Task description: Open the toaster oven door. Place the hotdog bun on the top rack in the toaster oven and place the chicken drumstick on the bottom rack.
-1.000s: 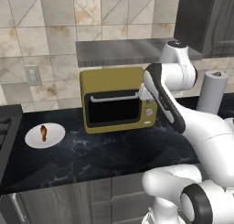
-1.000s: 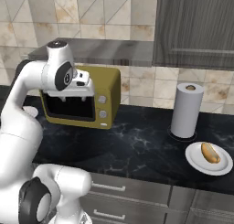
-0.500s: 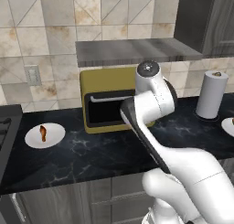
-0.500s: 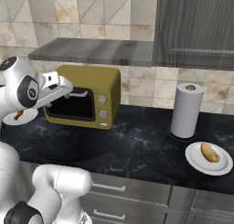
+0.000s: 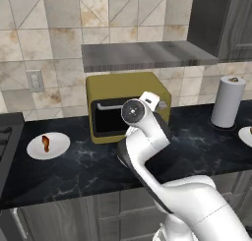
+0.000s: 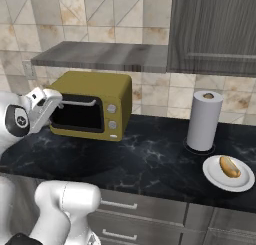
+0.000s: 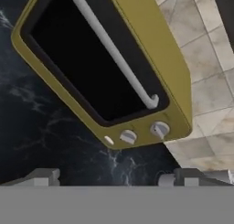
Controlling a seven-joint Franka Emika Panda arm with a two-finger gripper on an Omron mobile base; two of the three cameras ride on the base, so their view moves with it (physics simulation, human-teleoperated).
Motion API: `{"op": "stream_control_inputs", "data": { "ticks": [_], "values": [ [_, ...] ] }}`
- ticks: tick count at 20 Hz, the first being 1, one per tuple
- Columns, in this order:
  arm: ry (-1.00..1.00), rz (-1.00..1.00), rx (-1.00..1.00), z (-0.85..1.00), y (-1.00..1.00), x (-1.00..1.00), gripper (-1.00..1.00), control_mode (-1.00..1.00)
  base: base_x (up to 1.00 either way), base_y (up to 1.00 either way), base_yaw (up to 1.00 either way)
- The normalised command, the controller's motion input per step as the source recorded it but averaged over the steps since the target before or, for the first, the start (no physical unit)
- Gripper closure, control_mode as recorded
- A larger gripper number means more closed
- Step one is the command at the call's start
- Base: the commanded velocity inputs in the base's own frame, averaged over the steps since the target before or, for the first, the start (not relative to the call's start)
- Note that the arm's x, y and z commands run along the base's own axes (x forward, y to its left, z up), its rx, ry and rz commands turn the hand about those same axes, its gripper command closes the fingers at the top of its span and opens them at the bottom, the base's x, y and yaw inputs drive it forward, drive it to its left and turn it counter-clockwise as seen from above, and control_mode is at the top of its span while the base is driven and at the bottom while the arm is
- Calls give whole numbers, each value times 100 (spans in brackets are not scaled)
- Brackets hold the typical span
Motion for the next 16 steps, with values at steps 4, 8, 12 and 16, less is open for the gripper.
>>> {"op": "stream_control_inputs", "data": {
  "ticks": [4, 8, 12, 16],
  "values": [
    [0, 20, -21, -9, 24, 39, -100, -100, 0, 0, 0],
    [0, 11, -22, -5, 19, 42, -100, -100, 0, 0, 0],
    [2, 7, -13, 0, 7, 32, -100, -100, 0, 0, 0],
    [2, 5, -13, 0, 13, 33, -100, -100, 0, 0, 0]
  ]
}}
